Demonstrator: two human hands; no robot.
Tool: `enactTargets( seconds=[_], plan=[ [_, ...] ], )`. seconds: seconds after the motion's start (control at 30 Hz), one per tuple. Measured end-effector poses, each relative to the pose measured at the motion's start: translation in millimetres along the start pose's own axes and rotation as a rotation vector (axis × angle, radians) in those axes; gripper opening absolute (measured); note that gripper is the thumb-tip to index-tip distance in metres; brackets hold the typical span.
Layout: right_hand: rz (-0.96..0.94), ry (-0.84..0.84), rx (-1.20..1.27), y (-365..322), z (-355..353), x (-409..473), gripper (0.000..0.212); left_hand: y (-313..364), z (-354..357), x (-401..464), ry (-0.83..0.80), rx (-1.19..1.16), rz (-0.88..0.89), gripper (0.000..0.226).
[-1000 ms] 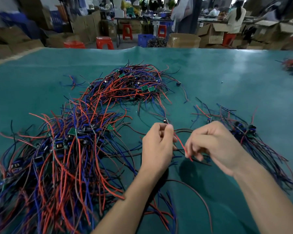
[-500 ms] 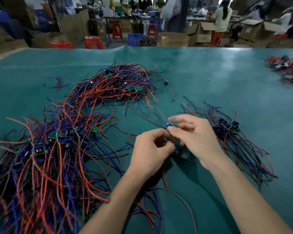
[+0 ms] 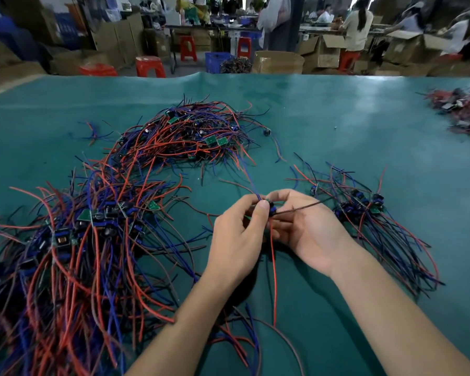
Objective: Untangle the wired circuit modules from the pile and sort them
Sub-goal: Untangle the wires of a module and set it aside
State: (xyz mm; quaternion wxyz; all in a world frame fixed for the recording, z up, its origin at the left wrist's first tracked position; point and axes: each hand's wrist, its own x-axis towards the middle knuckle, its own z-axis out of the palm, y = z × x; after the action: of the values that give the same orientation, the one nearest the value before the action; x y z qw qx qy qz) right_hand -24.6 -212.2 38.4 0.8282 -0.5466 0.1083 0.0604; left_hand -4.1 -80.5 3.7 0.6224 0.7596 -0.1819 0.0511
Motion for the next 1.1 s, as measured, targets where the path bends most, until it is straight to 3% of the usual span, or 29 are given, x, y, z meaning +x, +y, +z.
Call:
enactTargets(
  seconds=[0.17,0.23,0.3,0.47,0.57,0.67,0.73,0.9,1.0,1.1],
  plan=[
    [-0.051,-0.081,-0.083,-3,-8,-2,0.015,1,0,0,0.025,-0.036,0.004,0.016],
    [-0.087,-0.145,-0.113,-2,-11,-5,0.033,2,-1,0,0.049,-0.047,0.006,0.020],
    [-0.109,-0.165,-0.167,0,-12,-5,0.037,3,-2,0,0.064,-0.073,-0.015,0.024],
    [-0.147,-0.134,-0.437,4,-12,-6,0.039,2,-1,0,0.096,-0.006,-0.042,0.022],
    [-0.231,-0.022,-0.675,3,-14,-3,0.034,0,-2,2,0.099,0.034,-0.060,0.019],
    [-0.319,0.121,-0.612,-1,-20,3,0.016,1,-1,1,0.029,0.108,-0.010,0.021],
    [-0.303,0.099,-0.532,1,-21,4,0.010,1,0,-1,-0.032,0.126,0.049,0.022],
    [-0.295,0.087,-0.302,5,-16,5,0.011,-3,2,-1,-0.080,0.073,0.076,0.013],
    [-0.309,0.090,-0.231,4,-16,5,0.012,-2,3,-1,-0.064,0.066,0.065,0.027],
    [-0.325,0.091,-0.238,7,-15,4,0.011,-3,1,0,-0.030,0.074,0.036,0.026]
  ],
)
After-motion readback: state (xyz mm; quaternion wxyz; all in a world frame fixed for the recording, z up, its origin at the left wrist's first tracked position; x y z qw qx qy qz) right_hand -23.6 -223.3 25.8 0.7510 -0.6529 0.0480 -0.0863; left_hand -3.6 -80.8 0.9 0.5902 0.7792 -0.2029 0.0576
